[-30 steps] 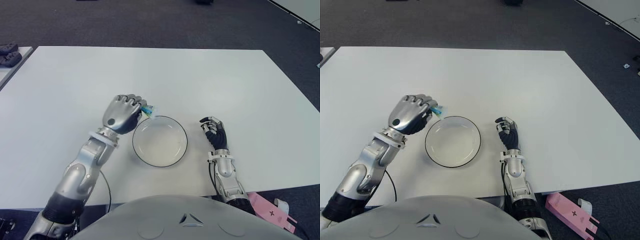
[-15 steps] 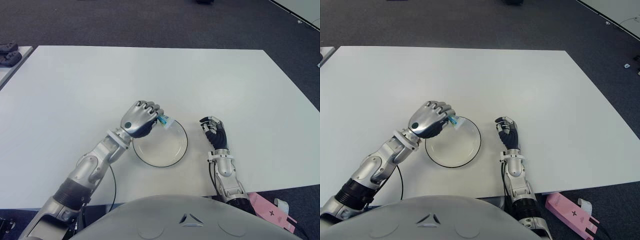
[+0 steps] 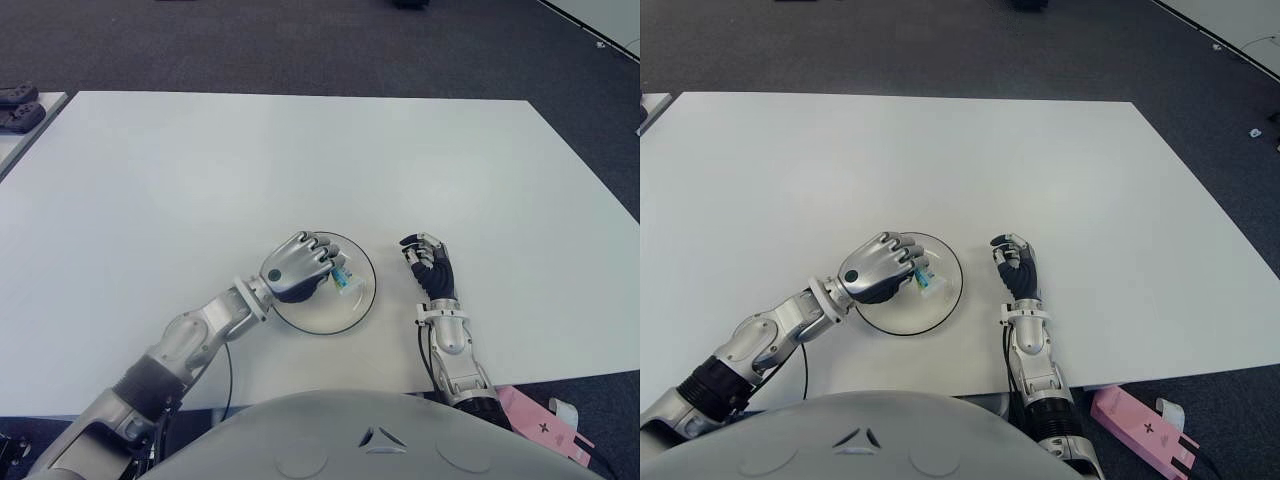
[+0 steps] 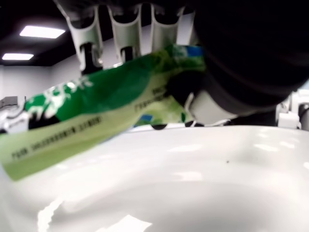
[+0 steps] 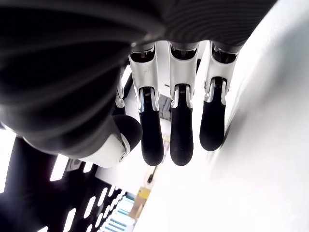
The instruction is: Put the toothpaste on the table into the plate.
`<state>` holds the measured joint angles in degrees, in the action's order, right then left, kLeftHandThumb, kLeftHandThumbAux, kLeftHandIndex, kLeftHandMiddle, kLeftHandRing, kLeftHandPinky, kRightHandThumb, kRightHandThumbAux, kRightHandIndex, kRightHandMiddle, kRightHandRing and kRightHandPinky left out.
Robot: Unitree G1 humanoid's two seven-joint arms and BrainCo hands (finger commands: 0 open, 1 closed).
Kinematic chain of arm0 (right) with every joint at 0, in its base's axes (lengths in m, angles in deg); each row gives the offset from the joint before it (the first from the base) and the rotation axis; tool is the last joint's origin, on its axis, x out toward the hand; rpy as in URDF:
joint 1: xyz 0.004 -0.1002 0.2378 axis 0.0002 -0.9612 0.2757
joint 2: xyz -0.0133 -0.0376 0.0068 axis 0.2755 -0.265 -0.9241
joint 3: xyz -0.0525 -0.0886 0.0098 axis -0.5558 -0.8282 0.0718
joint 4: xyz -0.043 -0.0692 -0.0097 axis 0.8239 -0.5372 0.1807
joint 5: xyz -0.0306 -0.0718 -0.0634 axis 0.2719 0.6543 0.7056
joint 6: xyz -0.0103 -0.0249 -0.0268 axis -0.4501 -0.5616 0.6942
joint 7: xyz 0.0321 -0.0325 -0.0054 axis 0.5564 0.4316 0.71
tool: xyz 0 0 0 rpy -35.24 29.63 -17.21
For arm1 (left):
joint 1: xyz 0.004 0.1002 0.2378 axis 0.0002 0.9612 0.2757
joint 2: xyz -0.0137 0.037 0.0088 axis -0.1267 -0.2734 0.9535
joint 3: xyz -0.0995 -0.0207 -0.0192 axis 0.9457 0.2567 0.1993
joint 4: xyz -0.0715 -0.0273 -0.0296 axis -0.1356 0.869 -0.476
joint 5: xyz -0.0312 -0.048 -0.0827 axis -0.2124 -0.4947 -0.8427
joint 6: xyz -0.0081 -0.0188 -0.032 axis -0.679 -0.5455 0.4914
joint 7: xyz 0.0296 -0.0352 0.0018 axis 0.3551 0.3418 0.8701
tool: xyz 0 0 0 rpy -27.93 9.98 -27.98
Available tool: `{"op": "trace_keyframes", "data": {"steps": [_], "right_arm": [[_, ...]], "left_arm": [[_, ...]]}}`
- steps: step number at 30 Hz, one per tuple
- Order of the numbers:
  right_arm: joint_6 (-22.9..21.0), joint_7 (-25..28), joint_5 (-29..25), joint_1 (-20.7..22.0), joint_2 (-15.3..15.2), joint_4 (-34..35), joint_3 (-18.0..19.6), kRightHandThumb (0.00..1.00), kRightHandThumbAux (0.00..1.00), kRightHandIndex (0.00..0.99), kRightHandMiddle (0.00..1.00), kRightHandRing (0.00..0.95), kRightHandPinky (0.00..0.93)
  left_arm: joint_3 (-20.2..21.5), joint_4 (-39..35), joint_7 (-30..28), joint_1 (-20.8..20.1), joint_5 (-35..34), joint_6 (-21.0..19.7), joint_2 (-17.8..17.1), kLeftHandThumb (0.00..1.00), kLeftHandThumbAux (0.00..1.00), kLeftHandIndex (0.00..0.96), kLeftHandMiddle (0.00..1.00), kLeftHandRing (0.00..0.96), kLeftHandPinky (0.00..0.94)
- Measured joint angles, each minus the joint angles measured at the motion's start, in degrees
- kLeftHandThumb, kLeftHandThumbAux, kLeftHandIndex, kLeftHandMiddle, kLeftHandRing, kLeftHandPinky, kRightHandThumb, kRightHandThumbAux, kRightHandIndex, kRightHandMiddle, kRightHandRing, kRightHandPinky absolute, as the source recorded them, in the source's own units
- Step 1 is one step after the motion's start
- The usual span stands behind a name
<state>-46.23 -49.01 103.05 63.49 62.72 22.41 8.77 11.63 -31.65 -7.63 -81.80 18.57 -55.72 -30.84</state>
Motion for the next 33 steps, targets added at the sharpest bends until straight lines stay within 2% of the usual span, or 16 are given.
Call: {"op": "trace_keyframes", "data": {"steps": [8,14,15,16,17,20,23,24,25,28,33], "right_arm": [[-0.2,0.2,-0.2,-0.1,0.1,0.2,0.3,0.692,0.738,0.422,0.454,0.462,0.485],[-0.1,0.2,-0.2,-0.2,0.2,0.2,0.4,0.693,0.736,0.423,0.464,0.476,0.498],[-0.1,0.2,-0.2,-0.2,0.2,0.2,0.4,0.694,0.736,0.424,0.465,0.478,0.497],[-0.1,0.2,-0.2,-0.2,0.2,0.2,0.4,0.694,0.736,0.424,0.465,0.477,0.488],[-0.1,0.2,-0.2,-0.2,0.2,0.2,0.4,0.694,0.736,0.424,0.464,0.476,0.481],[-0.2,0.6,-0.4,-0.2,0.2,0.2,0.4,0.694,0.736,0.424,0.463,0.472,0.468],[-0.4,1.0,-0.6,-0.2,0.2,0.2,0.5,0.694,0.736,0.423,0.459,0.461,0.458],[-0.6,1.1,-0.7,-0.2,0.2,0.2,0.5,0.694,0.736,0.423,0.459,0.460,0.460],[-0.7,1.2,-0.7,-0.2,0.2,0.2,0.5,0.694,0.737,0.422,0.459,0.461,0.467],[-0.8,1.4,-0.8,-0.1,0.2,0.1,0.6,0.694,0.737,0.422,0.457,0.460,0.458],[-0.8,1.5,-0.7,0.0,0.2,0.2,0.6,0.693,0.738,0.422,0.455,0.453,0.444]], "left_arm": [[-1.3,-0.6,-1.2,0.3,1.0,-0.5,-2.2,0.708,0.708,0.440,0.871,0.883,0.874],[-0.2,-4.5,-3.3,3.1,-2.9,-0.6,-3.4,0.691,0.711,0.430,0.753,0.764,0.740],[0.2,-5.4,-4.3,3.6,-3.8,-0.5,-3.6,0.519,0.678,0.347,0.576,0.616,0.635],[0.8,-6.6,-5.8,4.2,-5.1,-0.6,-3.9,0.394,0.658,0.265,0.431,0.484,0.532],[1.3,-7.7,-7.2,4.7,-6.1,-0.8,-4.1,0.315,0.638,0.214,0.341,0.401,0.467],[2.8,-10.2,-9.9,5.8,-7.9,-1.6,-4.3,0.228,0.613,0.147,0.231,0.293,0.377],[3.8,-11.5,-10.1,6.8,-8.0,-2.8,-4.0,0.153,0.555,0.049,0.080,0.114,0.211],[4.1,-11.7,-9.9,7.1,-8.0,-3.2,-3.8,0.144,0.547,0.039,0.063,0.092,0.190],[4.4,-11.8,-9.7,7.4,-7.9,-3.5,-3.5,0.128,0.516,0.025,0.040,0.059,0.122],[5.8,-12.5,-7.0,9.4,-7.6,-5.0,-2.4,0.103,0.460,0.008,0.013,0.019,0.039],[7.7,-13.6,-3.4,11.8,-7.7,-6.0,-1.0,0.093,0.402,0.001,0.002,0.003,0.006]]}}
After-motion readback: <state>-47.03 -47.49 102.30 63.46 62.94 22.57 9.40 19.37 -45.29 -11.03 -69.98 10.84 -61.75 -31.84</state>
